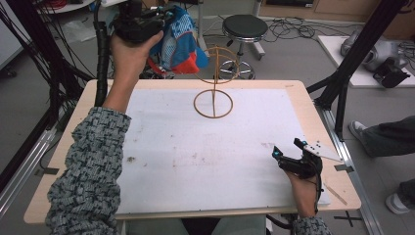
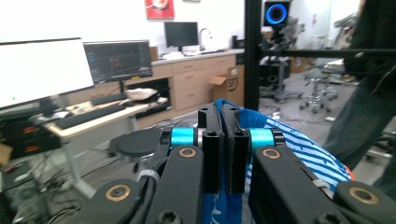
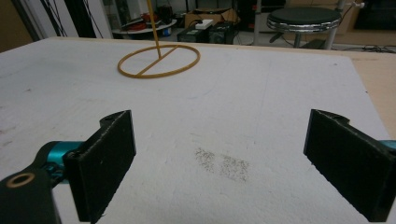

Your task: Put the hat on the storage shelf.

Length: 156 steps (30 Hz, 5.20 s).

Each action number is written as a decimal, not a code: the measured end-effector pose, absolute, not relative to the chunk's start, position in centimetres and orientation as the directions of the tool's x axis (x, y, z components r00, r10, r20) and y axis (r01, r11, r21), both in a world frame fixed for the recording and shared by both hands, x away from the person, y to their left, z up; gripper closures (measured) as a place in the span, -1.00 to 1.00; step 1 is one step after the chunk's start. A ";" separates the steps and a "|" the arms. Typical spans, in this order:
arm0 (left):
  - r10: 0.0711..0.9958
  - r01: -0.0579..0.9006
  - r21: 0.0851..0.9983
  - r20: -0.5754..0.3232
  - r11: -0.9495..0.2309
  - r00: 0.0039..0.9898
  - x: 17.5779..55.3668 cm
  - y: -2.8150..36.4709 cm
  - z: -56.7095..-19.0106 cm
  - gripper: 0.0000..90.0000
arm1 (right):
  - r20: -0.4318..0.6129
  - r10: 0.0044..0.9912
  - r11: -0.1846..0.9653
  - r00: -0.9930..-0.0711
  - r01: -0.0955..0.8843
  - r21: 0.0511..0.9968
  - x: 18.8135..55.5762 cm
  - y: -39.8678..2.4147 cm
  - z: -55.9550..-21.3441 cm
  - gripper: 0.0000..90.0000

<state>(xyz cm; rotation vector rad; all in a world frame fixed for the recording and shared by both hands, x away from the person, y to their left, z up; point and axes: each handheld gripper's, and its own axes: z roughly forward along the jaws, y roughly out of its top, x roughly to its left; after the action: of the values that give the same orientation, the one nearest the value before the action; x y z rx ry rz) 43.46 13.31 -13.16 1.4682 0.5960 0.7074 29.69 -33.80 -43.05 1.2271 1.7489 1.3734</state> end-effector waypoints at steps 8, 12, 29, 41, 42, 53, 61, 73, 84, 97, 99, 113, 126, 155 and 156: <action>0.711 -0.084 0.996 0.070 -0.016 0.700 44.9 10.8 -12.7 0.95 | 0.091 0.909 0.044 -0.408 0.309 0.950 29.4 -33.8 -43.1 -0.82; 0.696 -0.087 0.996 0.061 0.001 0.715 45.7 10.0 -12.5 0.95 | 0.087 0.906 0.053 -0.414 0.314 0.948 29.3 -33.7 -43.1 -0.82; 0.685 -0.070 0.997 0.070 -0.028 0.725 49.0 7.9 -14.7 0.95 | 0.080 0.905 0.063 -0.418 0.317 0.946 29.1 -34.1 -43.3 -0.82; 0.679 0.003 0.995 0.064 -0.098 0.731 50.7 7.0 -17.7 0.95 | 0.074 0.898 0.076 -0.433 0.320 0.944 29.3 -33.9 -43.3 -0.82; 0.680 0.008 0.995 0.064 -0.103 0.730 50.9 7.0 -18.0 0.95 | 0.077 0.897 0.075 -0.434 0.321 0.944 29.3 -33.9 -43.3 -0.82; 0.672 0.049 0.993 0.035 -0.106 0.740 52.1 6.3 -21.4 0.95 | 0.086 0.894 0.072 -0.439 0.331 0.941 29.4 -33.9 -43.4 -0.82; 0.667 0.064 0.991 0.030 -0.116 0.745 52.7 5.6 -22.7 0.95 | 0.083 0.893 0.076 -0.443 0.331 0.940 29.5 -33.9 -43.4 -0.82; 0.660 0.070 0.989 0.034 -0.131 0.751 53.4 4.9 -23.9 0.94 | 0.089 0.888 0.076 -0.451 0.335 0.939 29.6 -33.8 -43.4 -0.82; 0.660 0.068 0.986 0.049 -0.151 0.750 54.0 4.3 -24.9 0.93 | 0.089 0.886 0.080 -0.455 0.339 0.938 29.7 -33.9 -43.5 -0.82; 0.667 0.081 0.986 0.038 -0.148 0.744 54.6 4.5 -25.5 0.67 | 0.097 0.887 0.073 -0.452 0.345 0.936 29.7 -34.0 -43.5 -0.82; 0.666 0.087 0.985 0.035 -0.149 0.745 54.6 4.5 -25.5 0.64 | 0.095 0.887 0.074 -0.452 0.341 0.937 29.8 -34.1 -43.5 -0.82; 0.655 0.089 0.988 0.017 -0.128 0.755 54.2 5.9 -25.1 0.46 | 0.094 0.889 0.074 -0.447 0.343 0.936 29.8 -34.0 -43.4 -0.82; 0.693 0.097 0.988 0.015 -0.122 0.721 51.6 11.4 -24.8 0.21 | 0.076 0.889 0.088 -0.452 0.332 0.939 30.1 -33.5 -43.4 -0.82; 0.771 0.071 0.985 0.077 -0.157 0.632 37.9 21.3 -28.9 -0.38 | 0.049 0.901 0.092 -0.432 0.299 0.950 30.6 -32.5 -42.9 -0.82; 0.773 0.070 0.985 0.078 -0.156 0.629 37.5 21.5 -29.2 -0.41 | 0.043 0.901 0.097 -0.431 0.299 0.949 30.6 -32.5 -42.9 -0.82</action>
<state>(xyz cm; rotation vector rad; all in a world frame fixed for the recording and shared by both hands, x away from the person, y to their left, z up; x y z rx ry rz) 37.49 21.47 -29.17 1.6307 0.7096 0.7169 30.60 -32.49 -42.89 1.1755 1.8021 1.3435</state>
